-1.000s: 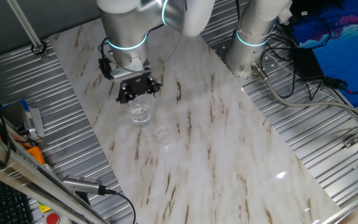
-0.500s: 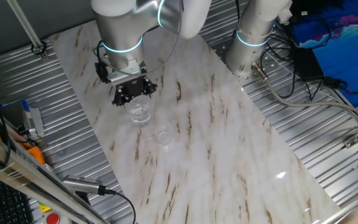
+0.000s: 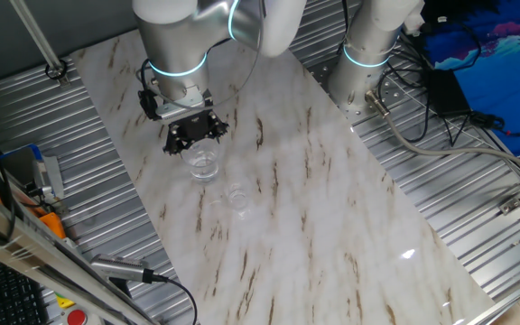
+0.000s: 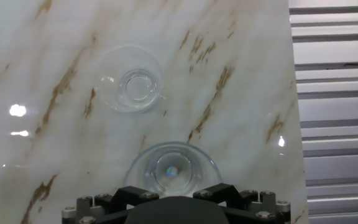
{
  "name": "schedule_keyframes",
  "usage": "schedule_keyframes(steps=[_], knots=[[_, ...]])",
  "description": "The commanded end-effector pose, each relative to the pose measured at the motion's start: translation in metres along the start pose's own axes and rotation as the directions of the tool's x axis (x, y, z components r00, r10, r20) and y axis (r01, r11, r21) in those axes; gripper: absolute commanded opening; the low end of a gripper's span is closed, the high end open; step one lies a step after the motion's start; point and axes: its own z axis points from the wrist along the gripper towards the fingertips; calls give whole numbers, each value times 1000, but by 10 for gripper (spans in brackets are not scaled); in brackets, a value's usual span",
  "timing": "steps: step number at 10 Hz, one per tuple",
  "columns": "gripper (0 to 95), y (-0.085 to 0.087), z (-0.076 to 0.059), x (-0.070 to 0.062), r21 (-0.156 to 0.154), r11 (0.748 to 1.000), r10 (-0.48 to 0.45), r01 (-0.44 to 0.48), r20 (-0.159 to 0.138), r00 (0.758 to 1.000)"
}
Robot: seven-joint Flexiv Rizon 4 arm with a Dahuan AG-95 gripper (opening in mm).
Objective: Pour the water from one cup into another empty cup
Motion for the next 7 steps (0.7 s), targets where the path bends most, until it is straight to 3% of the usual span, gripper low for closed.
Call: schedule_keyframes(steps=[1,7], knots=[[950,-1,3,0,2,1000,3,-3,5,1000],[950,-1,5,0,2,1000,5,-5,4,1000]])
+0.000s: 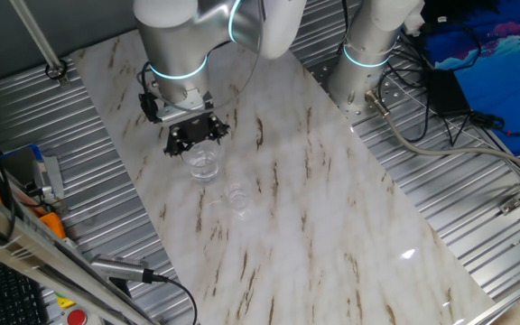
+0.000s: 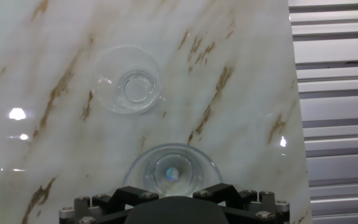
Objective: Pour the water from one cup into another empty cup
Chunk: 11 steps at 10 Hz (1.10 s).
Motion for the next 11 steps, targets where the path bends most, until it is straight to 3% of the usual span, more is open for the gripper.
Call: schedule_keyframes(steps=[1,7,11], knots=[[950,0,1,0,0,1000,-1,1,3,1000],[950,-1,-13,0,-12,1000,3,-3,5,1000],[950,-1,-13,0,-24,1000,-3,3,17,1000]])
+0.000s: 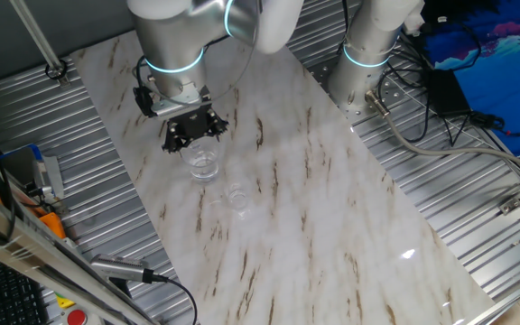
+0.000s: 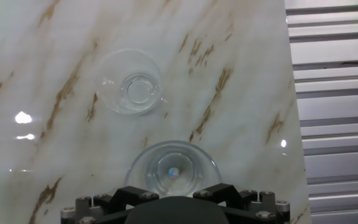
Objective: Pour the water from one cup into another empty cup
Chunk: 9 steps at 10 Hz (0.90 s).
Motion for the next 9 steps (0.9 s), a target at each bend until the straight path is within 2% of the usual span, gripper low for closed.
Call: schedule_keyframes(steps=[1,5,7,9], knots=[[950,0,0,0,-5,1000,-6,6,11,1000],[950,0,0,0,2,999,41,-41,-8,999],[950,0,0,0,4,999,45,-45,-22,999],[950,0,0,0,6,999,44,-44,-24,999]])
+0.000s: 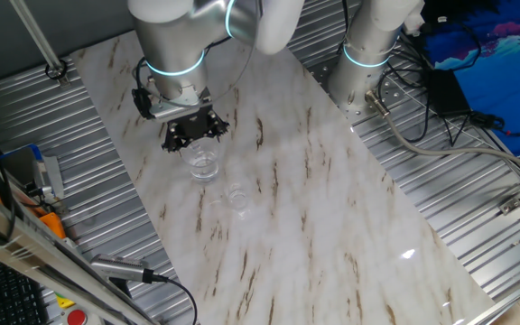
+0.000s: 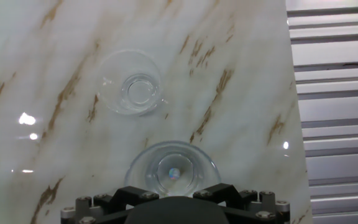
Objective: Pour the water from one cup into another empty cup
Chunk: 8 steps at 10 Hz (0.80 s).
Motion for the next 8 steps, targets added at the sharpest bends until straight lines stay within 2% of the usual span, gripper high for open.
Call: schedule_keyframes(steps=[1,3,6,8], knots=[[950,0,0,1,1,1000,-7,7,1,1000],[950,0,0,1,-1,1000,3,-3,0,1000],[950,0,0,1,1,1000,28,-28,-33,999],[950,0,0,1,1,1000,29,-29,-37,999]])
